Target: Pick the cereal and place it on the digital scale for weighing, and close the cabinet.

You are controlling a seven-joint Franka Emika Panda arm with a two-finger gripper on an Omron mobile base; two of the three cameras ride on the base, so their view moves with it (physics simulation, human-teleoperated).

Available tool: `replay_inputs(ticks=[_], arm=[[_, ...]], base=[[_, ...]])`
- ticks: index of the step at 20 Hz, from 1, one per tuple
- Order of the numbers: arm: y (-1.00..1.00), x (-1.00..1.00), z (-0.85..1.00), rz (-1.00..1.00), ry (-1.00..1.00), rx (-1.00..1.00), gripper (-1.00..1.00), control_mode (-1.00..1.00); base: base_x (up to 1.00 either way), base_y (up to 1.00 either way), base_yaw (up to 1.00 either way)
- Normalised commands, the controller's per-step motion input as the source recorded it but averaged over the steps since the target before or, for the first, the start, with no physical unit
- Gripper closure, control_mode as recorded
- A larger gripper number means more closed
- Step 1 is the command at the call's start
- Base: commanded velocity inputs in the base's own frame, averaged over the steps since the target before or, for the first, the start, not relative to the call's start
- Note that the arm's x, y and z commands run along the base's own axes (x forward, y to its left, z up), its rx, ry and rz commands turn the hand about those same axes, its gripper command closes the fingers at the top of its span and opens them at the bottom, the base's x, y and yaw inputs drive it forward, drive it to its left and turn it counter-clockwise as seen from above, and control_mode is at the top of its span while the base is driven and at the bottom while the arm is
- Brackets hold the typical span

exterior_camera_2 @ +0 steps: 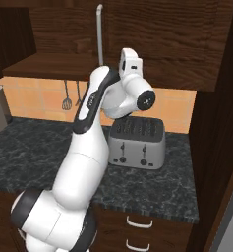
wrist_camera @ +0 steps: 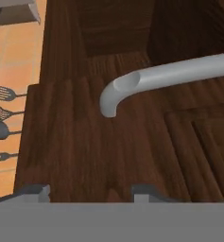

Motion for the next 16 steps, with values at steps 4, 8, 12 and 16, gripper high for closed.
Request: replay_inputs(ticks=[4,8,12,16], arm=[[-0.01,-0.54,-0.02,0.00,-0.10,0.01,-1.00,-1.00],[0.07,-1.00,0.13,0.00,-0.21,0.01,-1.00,-1.00],[0.00,-1.00,0.28,0.00,-0.13,0.00,-1.00,-1.00],[0.00,-1.00,-0.14,-0.01,-0.05,0.06,-1.00,-1.00]], base=[[0.00,0.00,0.00],[0.00,0.00,0.00],[0.00,0.00,0.00],[0.00,0.00,0.00]])
